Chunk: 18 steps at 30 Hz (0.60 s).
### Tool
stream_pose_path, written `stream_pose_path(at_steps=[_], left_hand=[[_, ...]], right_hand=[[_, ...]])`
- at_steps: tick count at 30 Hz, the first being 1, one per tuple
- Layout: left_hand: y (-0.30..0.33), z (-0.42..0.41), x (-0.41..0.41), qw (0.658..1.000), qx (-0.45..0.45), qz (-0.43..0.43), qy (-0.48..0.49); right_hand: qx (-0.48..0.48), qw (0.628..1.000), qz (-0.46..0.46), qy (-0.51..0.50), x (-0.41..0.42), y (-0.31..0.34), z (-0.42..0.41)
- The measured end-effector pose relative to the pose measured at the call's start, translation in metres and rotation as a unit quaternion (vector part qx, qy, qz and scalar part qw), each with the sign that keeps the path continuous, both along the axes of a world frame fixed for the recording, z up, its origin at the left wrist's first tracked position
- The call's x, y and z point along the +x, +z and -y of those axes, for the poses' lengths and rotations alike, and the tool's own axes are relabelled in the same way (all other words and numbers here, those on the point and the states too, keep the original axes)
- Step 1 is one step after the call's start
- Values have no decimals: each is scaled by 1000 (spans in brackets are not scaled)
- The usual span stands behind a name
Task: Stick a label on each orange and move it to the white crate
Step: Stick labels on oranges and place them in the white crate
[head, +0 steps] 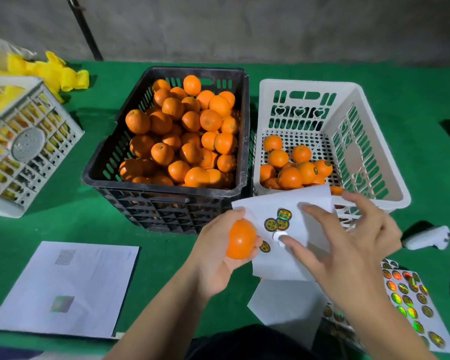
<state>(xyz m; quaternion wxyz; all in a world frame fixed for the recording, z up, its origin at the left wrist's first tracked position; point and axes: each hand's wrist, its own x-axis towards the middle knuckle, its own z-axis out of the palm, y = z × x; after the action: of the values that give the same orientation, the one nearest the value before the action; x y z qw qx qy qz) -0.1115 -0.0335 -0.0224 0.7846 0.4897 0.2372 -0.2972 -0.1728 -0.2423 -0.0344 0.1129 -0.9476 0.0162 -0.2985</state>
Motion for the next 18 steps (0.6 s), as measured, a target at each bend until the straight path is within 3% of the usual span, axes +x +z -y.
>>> stream_pose_path(at_steps=[8,18], left_hand=[[10,1,-2,994,-95,-47,37],[11,1,-3,993,-107,-53,13]], right_hand=[[1,1000,8,23,1,-1,-5],[41,994,44,91,10,3,2]])
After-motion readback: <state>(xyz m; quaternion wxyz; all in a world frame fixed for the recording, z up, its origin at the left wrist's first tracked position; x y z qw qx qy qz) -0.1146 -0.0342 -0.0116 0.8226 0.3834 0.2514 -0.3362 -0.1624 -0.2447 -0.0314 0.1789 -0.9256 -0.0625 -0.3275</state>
